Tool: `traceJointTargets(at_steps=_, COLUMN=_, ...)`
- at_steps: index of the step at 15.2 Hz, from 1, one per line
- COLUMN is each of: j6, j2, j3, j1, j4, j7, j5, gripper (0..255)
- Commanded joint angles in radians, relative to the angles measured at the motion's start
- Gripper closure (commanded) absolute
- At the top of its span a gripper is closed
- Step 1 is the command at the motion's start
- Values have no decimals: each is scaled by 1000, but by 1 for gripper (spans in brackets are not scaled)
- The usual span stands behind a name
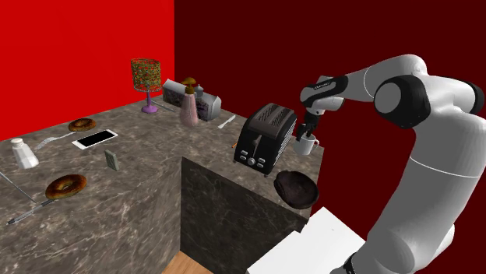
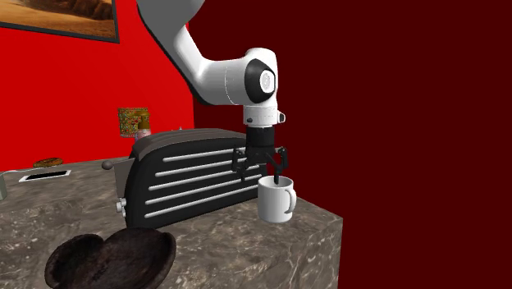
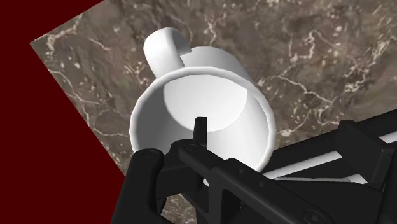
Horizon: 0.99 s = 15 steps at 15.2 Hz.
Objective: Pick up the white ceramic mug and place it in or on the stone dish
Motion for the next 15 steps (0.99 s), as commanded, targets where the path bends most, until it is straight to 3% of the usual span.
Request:
traceJointTargets(at_steps=1, j6=21, j2=19, j3=3, j1=-3, j4=-3, j7=-5, j5=9, gripper=0)
traceJointTargets(at_steps=12, j6=61, j2=45, j3=7, j1=-6, j4=-20, j7=-14, j5=22, gripper=0)
traceJointTargets(at_steps=13, j6=61, j2=45, j3=7, j1=-6, j4=-20, j7=-14, j5=22, gripper=255)
traceJointTargets(at_steps=15, j6=61, j2=45, j3=7, j1=-6, j4=-20, j7=-14, j5=22, gripper=255)
